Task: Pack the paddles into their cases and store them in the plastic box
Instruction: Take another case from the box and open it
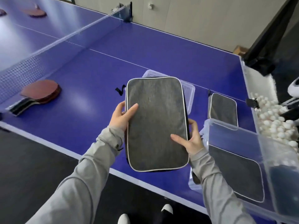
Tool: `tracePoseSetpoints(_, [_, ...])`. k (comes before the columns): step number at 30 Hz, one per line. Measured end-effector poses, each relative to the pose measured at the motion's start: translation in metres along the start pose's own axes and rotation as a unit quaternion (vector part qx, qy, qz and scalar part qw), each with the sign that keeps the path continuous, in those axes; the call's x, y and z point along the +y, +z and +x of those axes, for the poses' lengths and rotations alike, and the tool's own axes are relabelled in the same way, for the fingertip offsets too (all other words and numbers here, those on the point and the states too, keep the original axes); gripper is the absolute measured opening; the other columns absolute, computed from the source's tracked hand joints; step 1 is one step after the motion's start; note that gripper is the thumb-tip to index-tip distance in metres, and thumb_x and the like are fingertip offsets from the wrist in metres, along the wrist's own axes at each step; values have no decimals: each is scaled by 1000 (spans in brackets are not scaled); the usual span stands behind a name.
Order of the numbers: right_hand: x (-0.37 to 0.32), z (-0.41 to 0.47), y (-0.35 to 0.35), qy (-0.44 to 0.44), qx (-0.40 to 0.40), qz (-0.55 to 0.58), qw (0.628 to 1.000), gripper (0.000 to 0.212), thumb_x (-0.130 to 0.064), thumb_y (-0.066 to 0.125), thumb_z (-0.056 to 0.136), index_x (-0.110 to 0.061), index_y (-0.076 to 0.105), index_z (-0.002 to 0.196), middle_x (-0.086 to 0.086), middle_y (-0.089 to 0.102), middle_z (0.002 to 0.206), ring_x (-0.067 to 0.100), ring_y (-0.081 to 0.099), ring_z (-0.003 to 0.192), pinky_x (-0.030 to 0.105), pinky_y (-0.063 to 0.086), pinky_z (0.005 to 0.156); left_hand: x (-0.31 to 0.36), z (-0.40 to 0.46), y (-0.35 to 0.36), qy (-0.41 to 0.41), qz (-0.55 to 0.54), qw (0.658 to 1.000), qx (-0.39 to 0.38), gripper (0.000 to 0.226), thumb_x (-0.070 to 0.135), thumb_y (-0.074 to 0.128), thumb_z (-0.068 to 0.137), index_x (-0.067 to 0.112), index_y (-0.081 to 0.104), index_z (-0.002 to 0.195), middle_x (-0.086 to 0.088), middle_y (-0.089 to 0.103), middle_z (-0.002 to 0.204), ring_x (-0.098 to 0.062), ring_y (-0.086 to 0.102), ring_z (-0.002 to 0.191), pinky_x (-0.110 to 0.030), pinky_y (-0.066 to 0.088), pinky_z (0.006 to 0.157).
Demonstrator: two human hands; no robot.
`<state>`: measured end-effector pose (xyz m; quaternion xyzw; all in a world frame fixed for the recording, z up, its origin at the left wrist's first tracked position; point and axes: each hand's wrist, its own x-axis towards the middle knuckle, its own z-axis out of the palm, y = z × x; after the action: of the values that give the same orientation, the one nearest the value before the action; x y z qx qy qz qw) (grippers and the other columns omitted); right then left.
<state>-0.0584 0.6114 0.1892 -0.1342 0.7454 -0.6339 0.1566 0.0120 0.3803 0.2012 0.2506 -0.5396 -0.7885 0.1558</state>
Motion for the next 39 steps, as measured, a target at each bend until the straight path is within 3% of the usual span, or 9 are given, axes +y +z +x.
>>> tracePoseSetpoints(7, [16,16,52,34,-28,-130,991,75,-10,76,74,-17,33,135,5,54,113,19,57,97,32,50,78,0,6,-45,21,37,998,50,40,20,67,85,22,49,120,-12,72,89,-26,67,73,-39,58,69])
tracePoseSetpoints(10, [10,37,69,8,-12,-162,987,72,-14,75,76,-15,35,135,5,50,119,18,55,99,34,48,84,1,24,-58,26,62,994,89,39,23,67,85,22,47,119,-19,69,92,-28,65,74,-43,56,73])
tracePoseSetpoints(14, [8,57,93,-60,46,-183,980,58,-15,75,76,-13,47,128,2,52,114,18,54,100,29,41,91,0,63,-76,21,-3,973,230,34,23,66,86,20,45,112,2,66,74,-6,62,53,-23,53,56])
tracePoseSetpoints(19, [12,74,118,-132,80,-213,965,43,-12,74,76,-8,58,115,-3,55,104,22,57,97,32,42,88,4,107,-98,16,-19,922,386,41,22,67,85,13,42,116,0,58,85,-19,56,75,-34,47,82])
tracePoseSetpoints(24, [-14,111,142,-144,59,-209,965,32,-10,70,80,-10,62,111,0,57,100,21,57,90,33,46,87,9,114,-109,86,66,959,263,38,20,65,84,34,38,107,0,65,85,-18,61,71,-32,50,71])
tracePoseSetpoints(27, [-51,136,166,-175,40,-199,963,25,-17,66,82,-15,64,106,0,58,94,18,57,83,22,45,83,14,112,-118,85,195,961,178,42,32,66,80,44,39,109,9,66,86,-16,63,77,-33,49,76])
tracePoseSetpoints(31, [-95,164,205,-222,29,-215,951,24,-24,62,81,-13,69,101,-1,52,83,12,52,73,12,40,75,28,116,-139,127,377,913,85,46,30,67,83,45,39,115,32,56,91,-5,56,81,-21,38,75])
tracePoseSetpoints(36, [-117,175,252,-204,26,-301,931,19,-27,73,78,-13,73,90,-1,48,77,8,43,67,13,35,68,53,133,-170,193,471,861,-19,44,28,65,86,28,48,127,27,51,106,2,49,90,-19,35,80])
tracePoseSetpoints(39, [-120,174,271,-199,26,-307,930,11,-22,72,79,-11,72,81,2,49,70,1,39,57,10,31,62,69,144,-190,243,484,836,-89,41,29,61,87,32,45,124,16,60,110,-11,58,94,-25,43,79])
